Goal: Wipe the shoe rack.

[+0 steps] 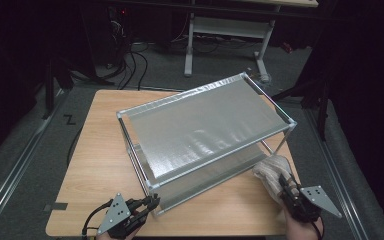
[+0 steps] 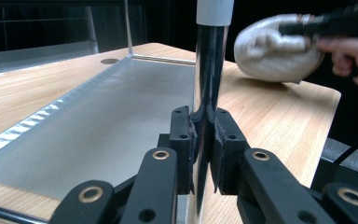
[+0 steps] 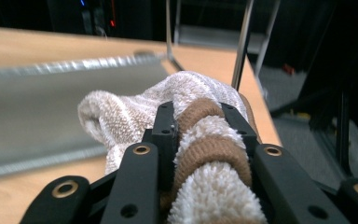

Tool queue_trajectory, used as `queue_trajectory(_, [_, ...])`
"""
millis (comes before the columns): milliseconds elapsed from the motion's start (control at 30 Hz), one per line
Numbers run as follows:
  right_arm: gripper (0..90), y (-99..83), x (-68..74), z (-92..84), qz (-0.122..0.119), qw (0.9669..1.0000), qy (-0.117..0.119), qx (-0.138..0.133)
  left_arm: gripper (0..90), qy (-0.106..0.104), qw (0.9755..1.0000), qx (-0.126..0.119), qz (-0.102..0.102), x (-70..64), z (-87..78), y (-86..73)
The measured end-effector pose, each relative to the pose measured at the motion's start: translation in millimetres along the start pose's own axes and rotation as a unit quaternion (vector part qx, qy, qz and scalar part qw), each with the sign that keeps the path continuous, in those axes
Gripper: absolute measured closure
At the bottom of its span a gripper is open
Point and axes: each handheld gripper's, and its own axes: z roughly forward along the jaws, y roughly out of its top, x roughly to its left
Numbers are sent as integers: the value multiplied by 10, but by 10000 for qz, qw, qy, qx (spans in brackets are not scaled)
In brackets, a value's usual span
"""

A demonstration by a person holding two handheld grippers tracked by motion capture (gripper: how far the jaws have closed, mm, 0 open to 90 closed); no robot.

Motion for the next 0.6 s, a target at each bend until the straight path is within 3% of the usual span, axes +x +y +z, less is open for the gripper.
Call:
queue_trajectory(133, [702,-178,-10,84,65,9996,20,261,803,9,10000,-3,-4,8,-3,0])
queue_trajectory(167, [688,-240,-16,125,17,9991,39,420,803,12,10000,-4,-11,11,-4,1])
queue_trajectory(233, [671,-273,-18,137,-29,9988,78,481,803,49,10000,-5,-11,28,-11,0])
queue_trajectory(400, [620,-270,-12,109,64,9987,181,467,803,236,9997,0,-36,135,-55,-5])
queue_trajectory(600, [605,-265,34,78,-5,9987,233,448,802,526,9986,21,-99,305,-172,-17])
